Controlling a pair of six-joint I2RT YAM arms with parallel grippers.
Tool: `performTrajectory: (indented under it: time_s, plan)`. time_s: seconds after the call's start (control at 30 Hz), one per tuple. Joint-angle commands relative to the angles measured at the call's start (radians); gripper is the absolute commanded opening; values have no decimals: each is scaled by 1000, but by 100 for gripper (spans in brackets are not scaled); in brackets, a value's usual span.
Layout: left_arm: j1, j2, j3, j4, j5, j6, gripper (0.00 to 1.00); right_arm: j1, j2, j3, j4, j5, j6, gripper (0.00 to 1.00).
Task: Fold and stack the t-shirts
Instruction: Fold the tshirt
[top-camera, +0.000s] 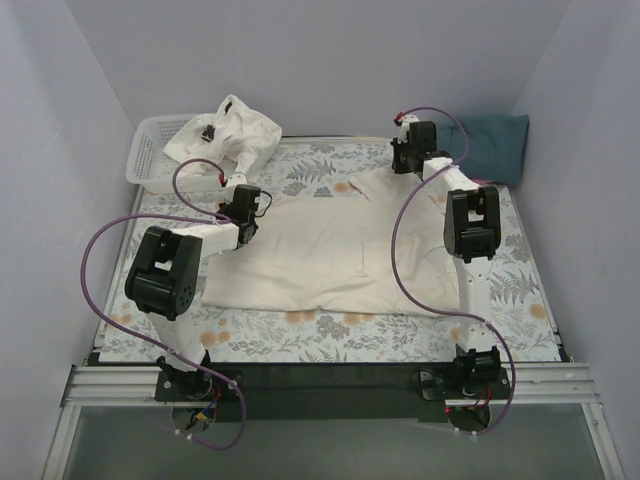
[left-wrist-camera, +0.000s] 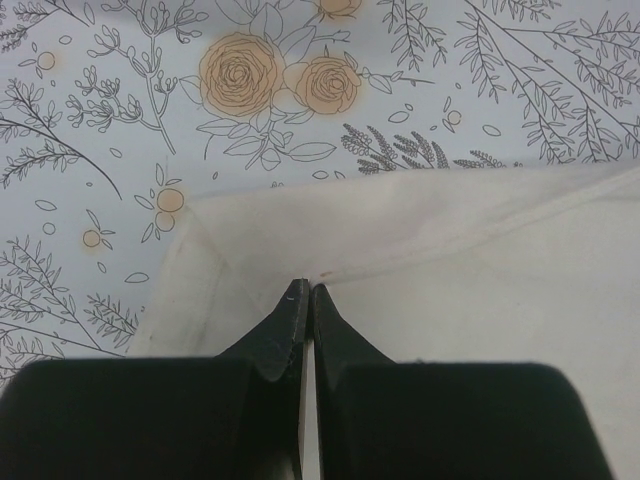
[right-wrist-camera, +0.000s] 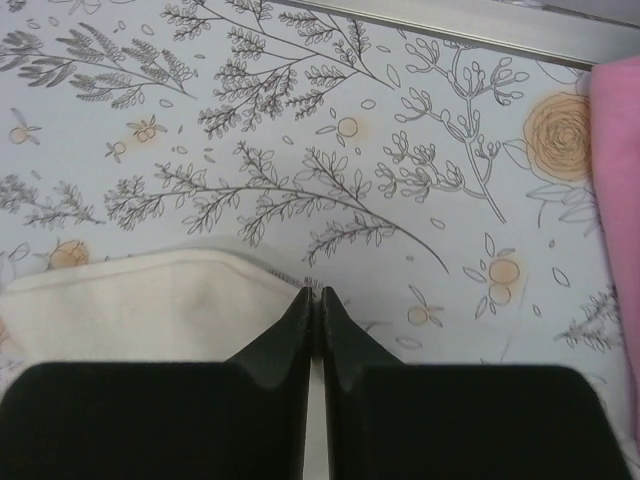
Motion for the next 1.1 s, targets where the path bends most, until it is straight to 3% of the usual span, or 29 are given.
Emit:
performTrajectory:
  time_s: [0.0, 0.23, 0.4, 0.83, 1.07]
  plan:
    - [13, -2, 49, -6, -30, 18, 0, -4, -196, -98, 100, -14, 16, 1]
    - [53, 6, 95, -18, -111, 18, 0, -2, -567, -563, 325, -4, 94, 1]
    - [59, -17, 88, -51, -125, 3, 0, 24, -742, -800, 439, -4, 130, 1]
    - [57, -134, 5, -60, -205, -59, 0, 182, -1226, -1237, 450, 124, 134, 1]
    - [53, -224, -50, -74, -215, -95, 0, 208, -1463, -1355, 331, 183, 140, 1]
